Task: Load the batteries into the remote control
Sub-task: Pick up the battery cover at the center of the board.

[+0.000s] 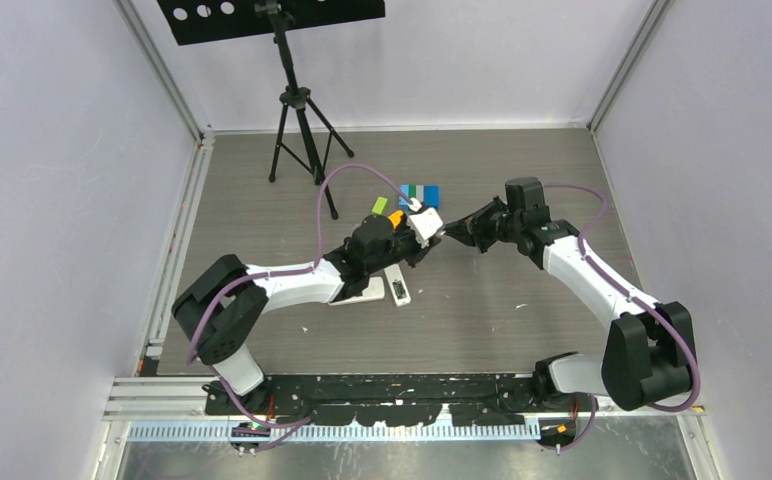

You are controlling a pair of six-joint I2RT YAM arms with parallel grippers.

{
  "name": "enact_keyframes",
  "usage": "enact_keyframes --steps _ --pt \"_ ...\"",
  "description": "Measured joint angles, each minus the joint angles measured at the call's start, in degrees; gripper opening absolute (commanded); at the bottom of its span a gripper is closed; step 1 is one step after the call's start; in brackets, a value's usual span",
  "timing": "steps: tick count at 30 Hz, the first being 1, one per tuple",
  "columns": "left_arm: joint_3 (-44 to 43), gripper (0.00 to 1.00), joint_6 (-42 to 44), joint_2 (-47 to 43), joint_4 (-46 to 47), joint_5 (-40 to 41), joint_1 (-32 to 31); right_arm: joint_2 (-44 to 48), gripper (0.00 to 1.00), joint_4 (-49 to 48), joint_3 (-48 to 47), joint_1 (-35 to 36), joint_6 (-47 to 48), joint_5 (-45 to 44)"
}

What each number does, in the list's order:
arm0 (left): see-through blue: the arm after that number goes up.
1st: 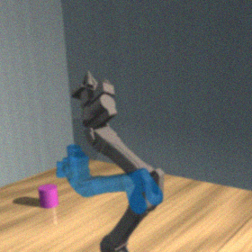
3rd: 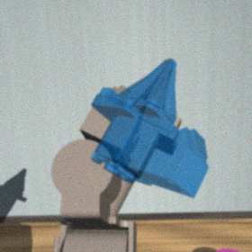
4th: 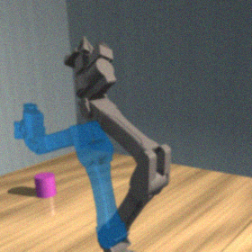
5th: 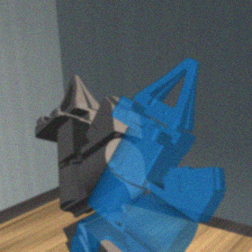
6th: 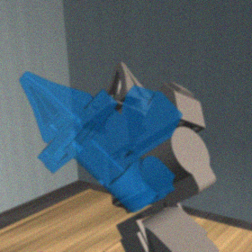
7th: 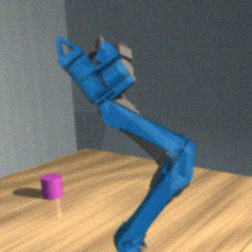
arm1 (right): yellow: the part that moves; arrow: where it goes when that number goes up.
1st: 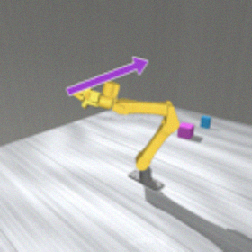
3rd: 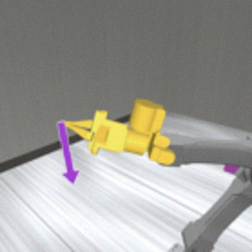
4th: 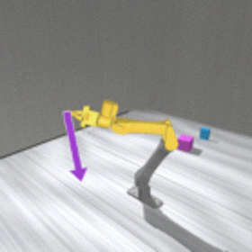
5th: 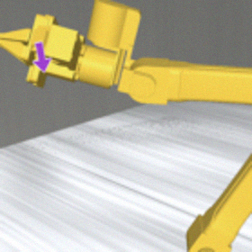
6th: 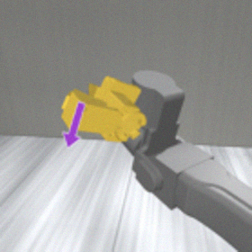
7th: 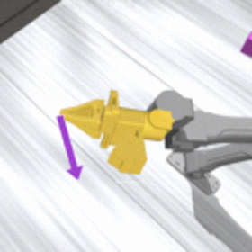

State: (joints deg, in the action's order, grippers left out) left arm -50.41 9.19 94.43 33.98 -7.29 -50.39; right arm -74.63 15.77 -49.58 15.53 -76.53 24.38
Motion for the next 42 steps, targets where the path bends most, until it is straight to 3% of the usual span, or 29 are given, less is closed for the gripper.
enact_keyframes --steps 2,5,9,15,22,25,31,42 --pt "-1.09 0.76 -2.21 -0.96 -3.82 0.83 -0.22 0.15 0.0 -1.9 1.09 0.0 -0.24 -0.2" --pt "-1.84 0.83 -6.88 -4.35 -8.17 0.85 -0.04 1.86 0.0 -4.35 2.64 -0.02 -0.13 -1.01" --pt "-2.86 0.87 -15.72 -10.01 -13.49 -2.86 2.25 5.73 0.01 -7.19 2.78 -0.5 1.88 -1.7" --pt "-6.58 0.88 -34.91 -15.32 -18.75 -12.57 12.59 12.37 0.0 -15.21 3.21 -1.16 7.58 -1.01" --pt "-7.85 0.87 -56.81 -15.82 -16.52 -23.63 19.8 16.31 0.0 -27.41 6.6 -1.18 10.51 5.4" --pt "-7.85 0.8 -66.88 -13.29 -9.25 -28.39 20.61 16.31 0.0 -31.5 7.5 -1.18 10.34 8.24" --pt "-7.8 0.56 -82.36 -6.75 4.35 -34.34 20.79 16.26 0.0 -40.94 9.46 -1.18 7.76 12.39" --pt "-7.67 0.01 -92.89 -5.05 12.85 -37.97 20.96 13.42 0.0 -48.5 9.77 -1.18 5.46 15.41"
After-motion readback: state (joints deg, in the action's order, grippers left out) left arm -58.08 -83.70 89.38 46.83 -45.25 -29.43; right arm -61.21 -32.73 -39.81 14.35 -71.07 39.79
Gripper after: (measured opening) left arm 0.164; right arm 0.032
